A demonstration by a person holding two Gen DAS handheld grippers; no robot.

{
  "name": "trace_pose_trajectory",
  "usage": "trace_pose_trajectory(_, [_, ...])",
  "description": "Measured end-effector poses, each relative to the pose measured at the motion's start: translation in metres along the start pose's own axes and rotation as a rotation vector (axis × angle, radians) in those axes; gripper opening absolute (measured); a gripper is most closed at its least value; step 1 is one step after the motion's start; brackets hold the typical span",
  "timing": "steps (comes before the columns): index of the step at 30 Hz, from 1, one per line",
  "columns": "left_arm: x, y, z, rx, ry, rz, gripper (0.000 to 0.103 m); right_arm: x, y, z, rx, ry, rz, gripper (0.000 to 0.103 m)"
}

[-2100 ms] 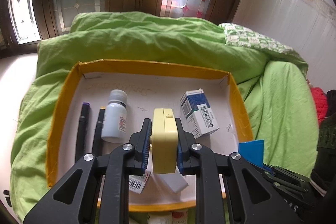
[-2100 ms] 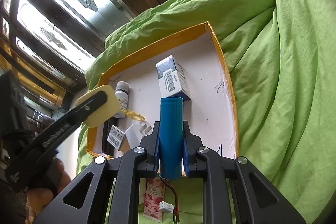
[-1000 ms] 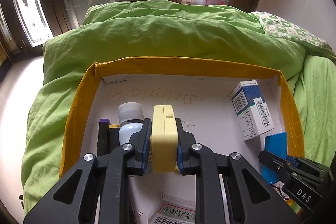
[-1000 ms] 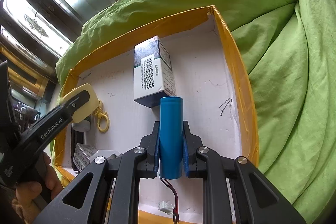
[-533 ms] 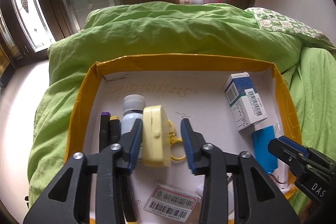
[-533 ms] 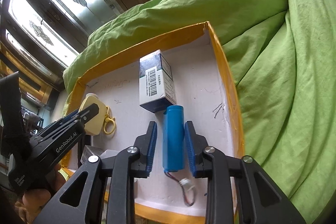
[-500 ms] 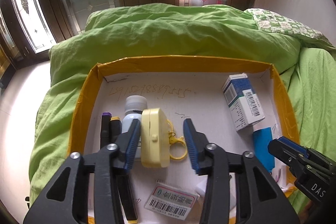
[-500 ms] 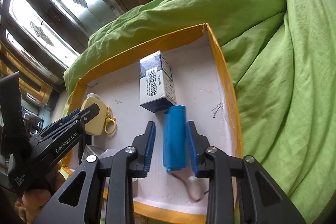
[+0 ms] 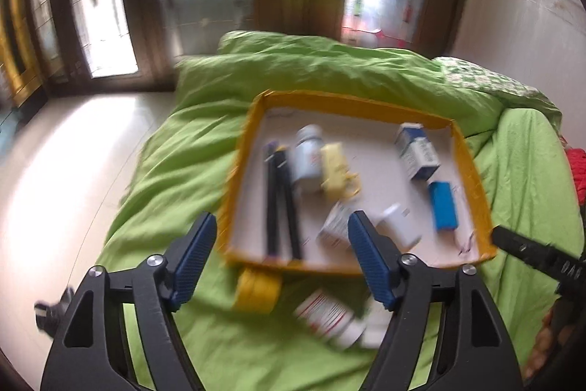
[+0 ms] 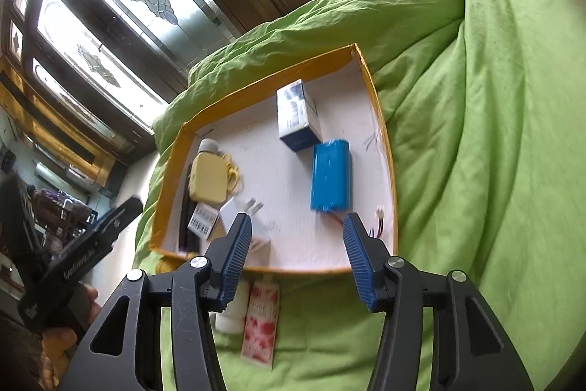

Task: Organize rigid objects
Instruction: 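Move both open tools back toward the items beside the tray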

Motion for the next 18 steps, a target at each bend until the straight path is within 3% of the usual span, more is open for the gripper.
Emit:
trace_pose_trajectory(4, [0.012,-0.045,0.027,0.061,0.04,0.037,0.077,0.008,-0.02,0.003,0.009,0.024,0.027,0.049])
trace_pose_trajectory(8, [0.008,-0.079,0.039,0.144,0.027,0.085,0.077,0.01,-0.039,0.008,0.045,0.025,0.051,0.049])
trace_pose_trajectory(13, [0.011,-0.079,0.026,0.113,-0.004,0.067,0.077,-0.001,-0.067,0.014,0.09,0.003,0.104,0.049])
trace_pose_trajectory(18, [-0.005,-0.083,-0.003,0.083,-0.084,0.12,0.077,-0.008,-0.08,0.018,0.108,-0.004,0.128,0.049])
Point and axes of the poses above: each gripper's, at about its wrist camera, not at the fingertips, and x roughly against the way its jaws point, z to its left, y to its top, the point moved 7 cm from there along -x, roughly the way its jaws point, and after that the axes turned 10 degrees about -y, right-handed, at the moved point
